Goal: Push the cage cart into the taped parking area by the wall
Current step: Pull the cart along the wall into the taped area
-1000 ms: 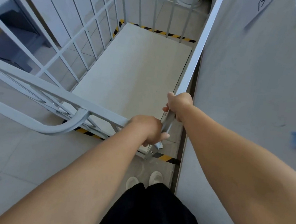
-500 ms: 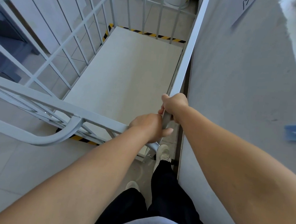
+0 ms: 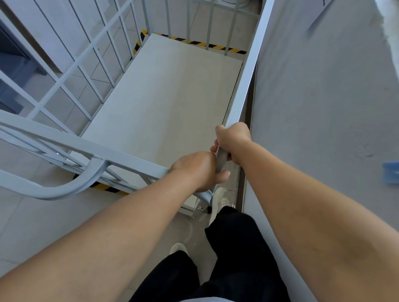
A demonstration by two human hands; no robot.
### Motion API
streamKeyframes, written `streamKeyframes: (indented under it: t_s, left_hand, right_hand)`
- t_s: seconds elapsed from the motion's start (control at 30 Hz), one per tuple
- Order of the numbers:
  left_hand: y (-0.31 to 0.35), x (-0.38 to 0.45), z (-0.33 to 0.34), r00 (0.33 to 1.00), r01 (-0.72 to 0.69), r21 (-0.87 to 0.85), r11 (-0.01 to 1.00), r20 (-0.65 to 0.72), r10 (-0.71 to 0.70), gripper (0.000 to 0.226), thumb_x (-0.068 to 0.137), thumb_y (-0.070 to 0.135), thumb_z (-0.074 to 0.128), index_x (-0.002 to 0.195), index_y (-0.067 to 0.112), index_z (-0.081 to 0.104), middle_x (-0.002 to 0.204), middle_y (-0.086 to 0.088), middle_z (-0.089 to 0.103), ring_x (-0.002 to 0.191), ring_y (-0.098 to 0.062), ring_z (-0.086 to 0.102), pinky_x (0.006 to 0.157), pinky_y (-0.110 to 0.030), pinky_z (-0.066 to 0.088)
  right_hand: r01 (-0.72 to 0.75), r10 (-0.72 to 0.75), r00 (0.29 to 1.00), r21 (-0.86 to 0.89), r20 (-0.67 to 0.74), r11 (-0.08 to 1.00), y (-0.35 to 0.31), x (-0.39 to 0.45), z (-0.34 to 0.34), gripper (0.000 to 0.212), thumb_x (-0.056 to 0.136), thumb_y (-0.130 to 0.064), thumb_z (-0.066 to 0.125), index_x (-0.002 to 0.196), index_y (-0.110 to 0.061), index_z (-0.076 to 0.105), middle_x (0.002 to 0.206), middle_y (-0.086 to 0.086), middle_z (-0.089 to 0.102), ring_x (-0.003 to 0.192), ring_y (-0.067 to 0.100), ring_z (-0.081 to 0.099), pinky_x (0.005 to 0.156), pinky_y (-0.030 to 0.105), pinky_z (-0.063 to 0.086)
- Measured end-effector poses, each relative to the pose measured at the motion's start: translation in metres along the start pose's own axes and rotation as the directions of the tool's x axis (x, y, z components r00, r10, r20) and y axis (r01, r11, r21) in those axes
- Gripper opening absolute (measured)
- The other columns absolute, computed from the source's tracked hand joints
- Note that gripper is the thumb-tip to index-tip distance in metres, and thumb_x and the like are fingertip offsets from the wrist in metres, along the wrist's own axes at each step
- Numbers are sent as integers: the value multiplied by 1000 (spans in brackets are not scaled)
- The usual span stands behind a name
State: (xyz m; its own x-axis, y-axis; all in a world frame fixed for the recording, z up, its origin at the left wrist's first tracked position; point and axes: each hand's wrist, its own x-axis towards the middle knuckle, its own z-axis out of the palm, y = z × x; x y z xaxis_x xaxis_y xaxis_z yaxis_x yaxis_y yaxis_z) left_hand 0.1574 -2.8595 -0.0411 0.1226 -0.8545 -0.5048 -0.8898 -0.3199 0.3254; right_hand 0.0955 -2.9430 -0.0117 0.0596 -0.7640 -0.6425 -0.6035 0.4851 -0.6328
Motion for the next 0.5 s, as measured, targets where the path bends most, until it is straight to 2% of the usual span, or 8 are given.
streamKeyframes:
  t_s: [0.1,0.23,0.37,0.43,0.5]
  left_hand:
    - [1,-3,-2,1000,16,-7,1000,9,-16,43,91,55,44,111,18,53,90,-1,62,79,-26,58,62,-32,41]
    - [1,-4,-3,999,26,-17,1000,22,-26,45,91,56,44,111,17,54,92,-3,64,82,-26,61,62,-33,42]
    - [3,-3,-4,999,31,-21,999,41,-30,47,91,57,44,116,17,51,93,-2,64,85,-27,62,65,-33,44]
    - [4,-4,-5,998,38,-15,999,51,-37,49,92,57,44,119,17,49,96,-2,65,87,-27,62,66,-33,45]
    - [5,-5,-8,998,43,-8,999,56,-42,49,92,57,43,121,17,47,98,-3,65,88,-27,63,66,-33,44]
  right_hand:
    - [-1,1,1000,-34,1,999,0,0,1,21,94,-19,42,81,-7,53,62,7,63,42,15,58,49,20,45]
    - [10,-9,1000,-72,12,997,1,0,1,25,95,-21,40,91,-5,60,62,6,65,24,8,49,36,14,37]
    - [45,-37,998,-199,42,979,0,2,0,26,95,-22,39,73,-12,48,66,5,55,44,15,42,45,22,34]
    - [70,-67,997,-177,24,982,1,6,0,30,94,-24,44,67,-11,47,68,7,55,53,20,47,47,25,38]
    - [64,-65,998,-155,-1,986,3,9,3,31,93,-24,43,66,-10,44,76,10,59,59,22,48,48,25,35]
